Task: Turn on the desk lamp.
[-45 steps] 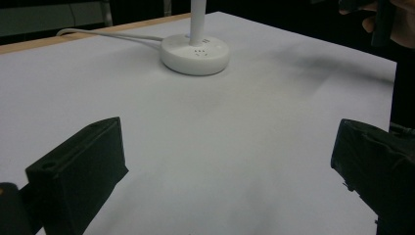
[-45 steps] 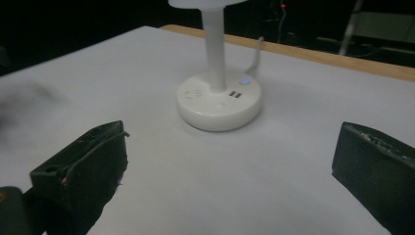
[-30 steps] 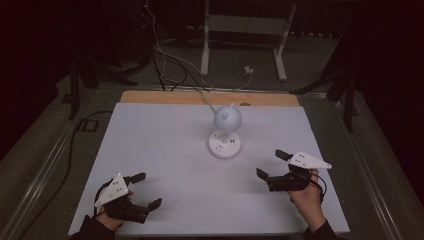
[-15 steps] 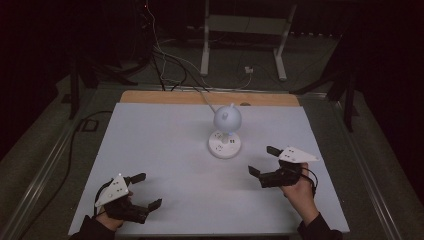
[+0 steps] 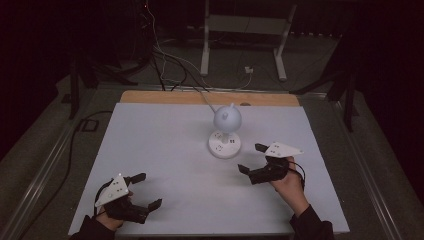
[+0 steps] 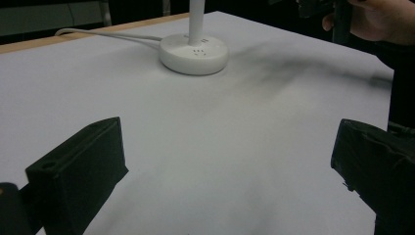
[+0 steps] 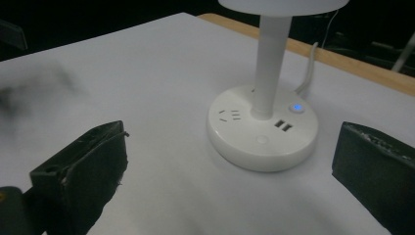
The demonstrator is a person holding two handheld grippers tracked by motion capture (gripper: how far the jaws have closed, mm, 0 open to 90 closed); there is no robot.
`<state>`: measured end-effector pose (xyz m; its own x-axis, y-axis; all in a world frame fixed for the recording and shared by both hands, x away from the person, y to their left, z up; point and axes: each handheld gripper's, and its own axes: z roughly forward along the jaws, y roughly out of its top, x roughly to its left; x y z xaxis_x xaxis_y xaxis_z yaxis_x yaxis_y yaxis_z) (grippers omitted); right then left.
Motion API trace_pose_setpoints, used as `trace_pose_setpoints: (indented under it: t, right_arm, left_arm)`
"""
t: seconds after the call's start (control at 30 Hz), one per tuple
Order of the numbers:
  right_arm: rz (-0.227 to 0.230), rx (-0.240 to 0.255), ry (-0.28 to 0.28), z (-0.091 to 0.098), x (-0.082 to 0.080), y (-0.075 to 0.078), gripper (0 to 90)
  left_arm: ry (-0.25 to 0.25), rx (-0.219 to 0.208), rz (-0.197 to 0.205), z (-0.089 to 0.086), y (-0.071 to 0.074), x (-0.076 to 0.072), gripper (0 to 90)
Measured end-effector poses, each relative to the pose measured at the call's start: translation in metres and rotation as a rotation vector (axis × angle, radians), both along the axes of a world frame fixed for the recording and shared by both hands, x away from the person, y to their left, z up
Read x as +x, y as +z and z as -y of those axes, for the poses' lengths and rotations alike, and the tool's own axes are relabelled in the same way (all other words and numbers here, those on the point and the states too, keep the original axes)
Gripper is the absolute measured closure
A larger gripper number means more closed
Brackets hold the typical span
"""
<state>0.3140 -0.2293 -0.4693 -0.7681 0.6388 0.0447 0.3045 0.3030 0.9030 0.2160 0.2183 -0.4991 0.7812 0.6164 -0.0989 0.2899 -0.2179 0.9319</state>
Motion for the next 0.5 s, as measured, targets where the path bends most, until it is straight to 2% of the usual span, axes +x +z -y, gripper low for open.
trace_pose_setpoints:
  t: [0.2,0.33,0.5]
  right_arm:
    - [-0.022,0.028,0.019,-0.003,0.01,-0.003,0.0]
    - [-0.004,0.031,0.031,-0.005,0.014,-0.004,0.0]
    - [-0.007,0.024,0.038,-0.009,0.021,-0.005,0.0]
  left_arm:
    - [-0.002,0.0,0.002,0.0,0.0,0.0,0.3]
    - [-0.003,-0.002,0.002,0.0,0.0,0.0,0.3]
    - [-0.004,0.0,0.003,0.0,0.0,0.0,0.4]
